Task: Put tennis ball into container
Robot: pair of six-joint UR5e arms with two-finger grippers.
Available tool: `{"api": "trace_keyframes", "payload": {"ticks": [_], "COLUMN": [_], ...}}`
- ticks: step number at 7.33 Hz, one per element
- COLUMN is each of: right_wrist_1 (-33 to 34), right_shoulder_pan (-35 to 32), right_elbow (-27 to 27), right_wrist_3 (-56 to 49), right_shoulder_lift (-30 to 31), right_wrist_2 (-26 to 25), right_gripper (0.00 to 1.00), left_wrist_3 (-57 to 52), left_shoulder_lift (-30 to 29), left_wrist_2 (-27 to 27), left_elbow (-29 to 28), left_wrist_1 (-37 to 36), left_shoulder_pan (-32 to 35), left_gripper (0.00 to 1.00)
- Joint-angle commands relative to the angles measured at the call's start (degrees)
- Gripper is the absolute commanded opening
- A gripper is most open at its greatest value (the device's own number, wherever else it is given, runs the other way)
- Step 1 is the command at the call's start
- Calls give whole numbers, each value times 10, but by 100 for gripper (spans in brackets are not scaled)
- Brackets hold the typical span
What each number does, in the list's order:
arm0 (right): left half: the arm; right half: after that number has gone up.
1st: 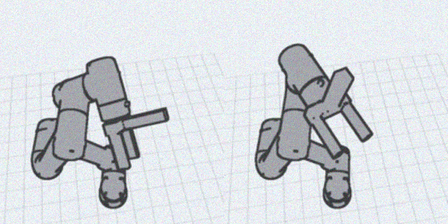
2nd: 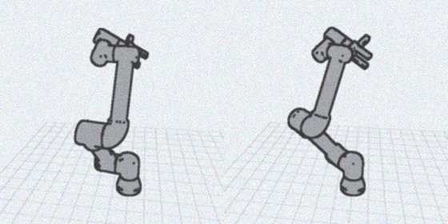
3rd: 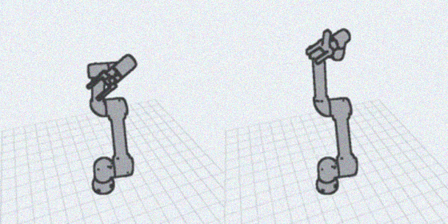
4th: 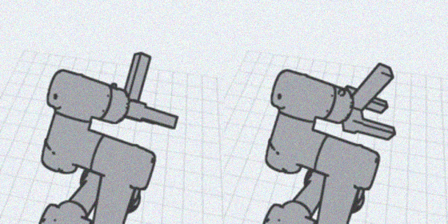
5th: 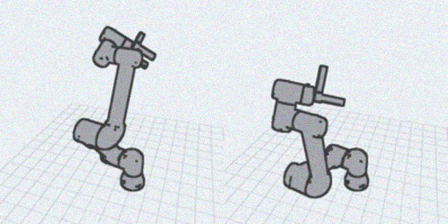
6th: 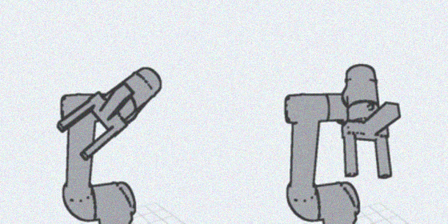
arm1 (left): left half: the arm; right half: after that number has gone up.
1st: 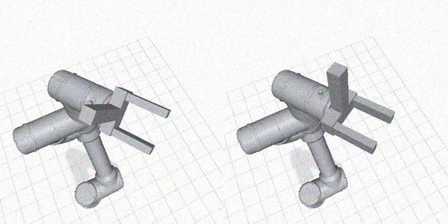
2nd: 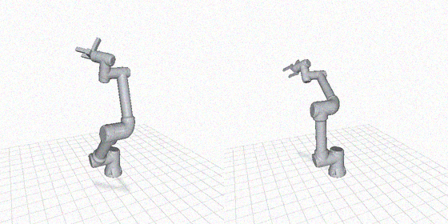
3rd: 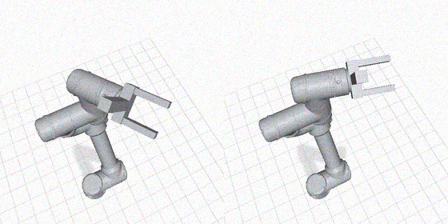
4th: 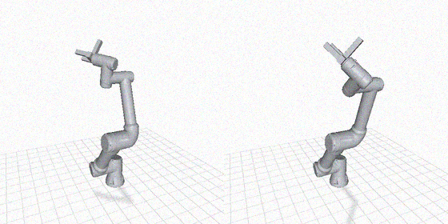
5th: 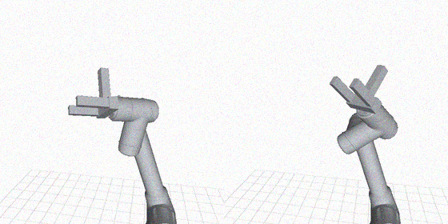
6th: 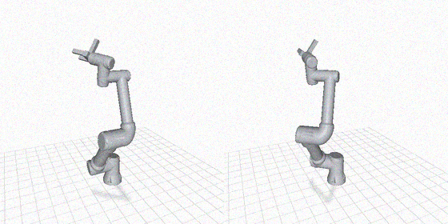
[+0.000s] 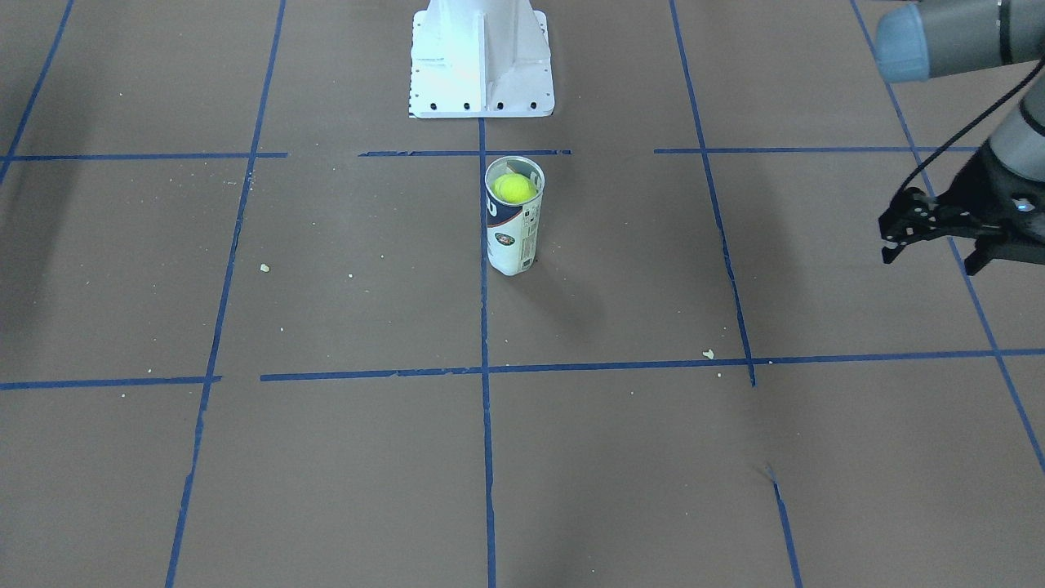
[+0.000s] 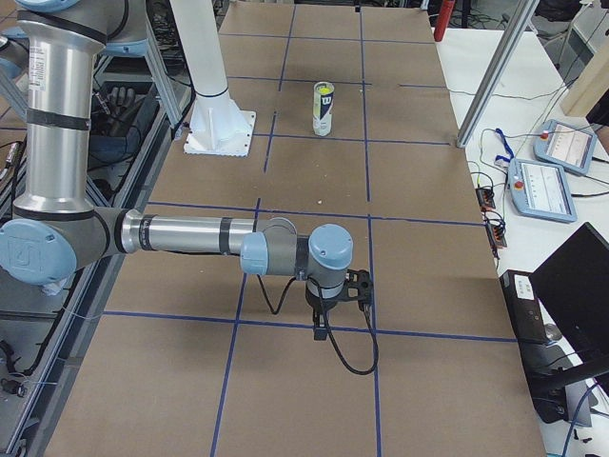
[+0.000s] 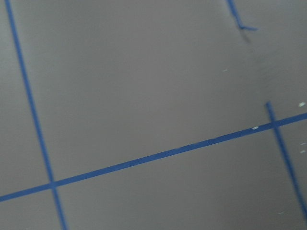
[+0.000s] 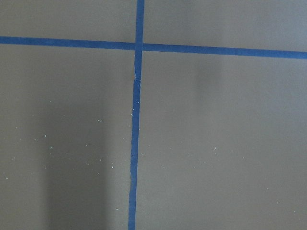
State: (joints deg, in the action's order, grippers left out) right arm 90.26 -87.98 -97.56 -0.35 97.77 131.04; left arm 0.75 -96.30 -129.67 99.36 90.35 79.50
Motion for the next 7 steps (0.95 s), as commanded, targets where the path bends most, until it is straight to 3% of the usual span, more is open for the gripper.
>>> {"api": "trace_keyframes", "payload": {"ticks": [1, 5, 7], "right_wrist_1": [0, 0, 0], "right_shoulder_pan": [0, 0, 0], "right_elbow": [0, 0, 0], "right_wrist_3": [0, 0, 0], "right_shoulder_lift": [0, 0, 0], "right_wrist_2": [0, 0, 0], "right_gripper": [100, 100, 100], "left_wrist_3": [-65, -60, -58], "left_shoulder_lift": [67, 142, 133], "left_wrist_2": [-23, -31, -92], "left_elbow": [-49, -44, -45], "left_wrist_1": [39, 40, 30], "left_shoulder_pan": [71, 102, 104], "left_gripper": [100, 100, 100]}}
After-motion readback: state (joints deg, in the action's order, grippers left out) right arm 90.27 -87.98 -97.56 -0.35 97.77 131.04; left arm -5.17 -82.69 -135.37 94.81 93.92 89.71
